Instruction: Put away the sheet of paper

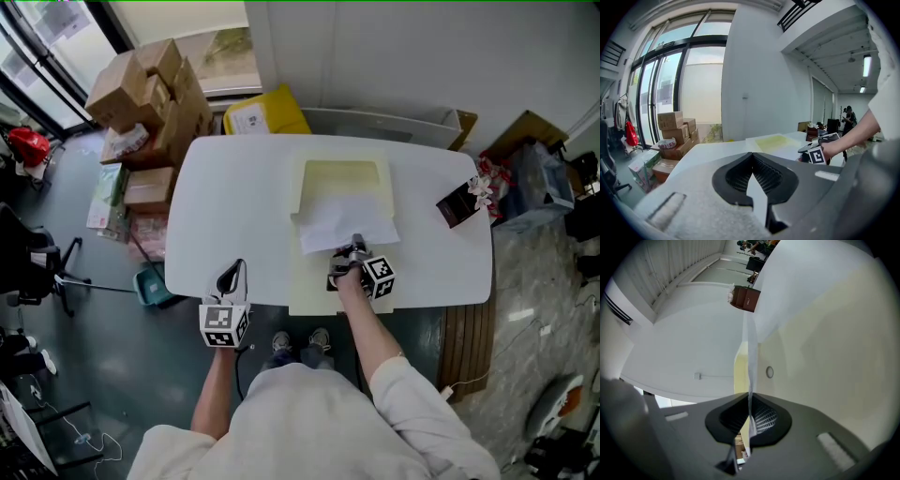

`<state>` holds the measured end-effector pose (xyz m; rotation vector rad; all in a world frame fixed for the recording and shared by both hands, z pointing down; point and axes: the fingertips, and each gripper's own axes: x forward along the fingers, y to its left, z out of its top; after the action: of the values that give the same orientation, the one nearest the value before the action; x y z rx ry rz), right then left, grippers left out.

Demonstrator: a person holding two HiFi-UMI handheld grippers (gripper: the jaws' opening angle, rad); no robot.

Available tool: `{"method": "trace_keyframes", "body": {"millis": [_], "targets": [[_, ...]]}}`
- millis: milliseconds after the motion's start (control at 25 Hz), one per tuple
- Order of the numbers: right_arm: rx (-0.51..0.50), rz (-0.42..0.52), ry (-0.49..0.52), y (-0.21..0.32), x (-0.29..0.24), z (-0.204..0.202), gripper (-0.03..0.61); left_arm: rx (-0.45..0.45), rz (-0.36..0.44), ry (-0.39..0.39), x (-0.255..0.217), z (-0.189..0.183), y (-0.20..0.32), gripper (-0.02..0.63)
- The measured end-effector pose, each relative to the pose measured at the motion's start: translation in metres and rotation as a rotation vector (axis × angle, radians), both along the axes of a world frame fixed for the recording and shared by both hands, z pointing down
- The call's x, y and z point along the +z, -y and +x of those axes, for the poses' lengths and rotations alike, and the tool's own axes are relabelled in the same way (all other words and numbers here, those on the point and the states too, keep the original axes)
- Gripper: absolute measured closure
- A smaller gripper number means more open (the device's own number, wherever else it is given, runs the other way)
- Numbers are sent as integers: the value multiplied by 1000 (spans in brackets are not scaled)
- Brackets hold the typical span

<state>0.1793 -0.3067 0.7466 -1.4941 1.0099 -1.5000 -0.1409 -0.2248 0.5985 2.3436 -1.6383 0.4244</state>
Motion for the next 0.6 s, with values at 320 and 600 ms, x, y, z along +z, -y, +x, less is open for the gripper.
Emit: {"method": "trace_keyframes", "body": {"millis": [320, 600], "targets": [[-19, -7, 28, 6, 1, -1, 575, -19, 16, 8, -7, 15, 7, 614], [-32, -13, 41, 6, 5, -1, 575, -40, 15, 5, -5, 23, 1, 614]]}}
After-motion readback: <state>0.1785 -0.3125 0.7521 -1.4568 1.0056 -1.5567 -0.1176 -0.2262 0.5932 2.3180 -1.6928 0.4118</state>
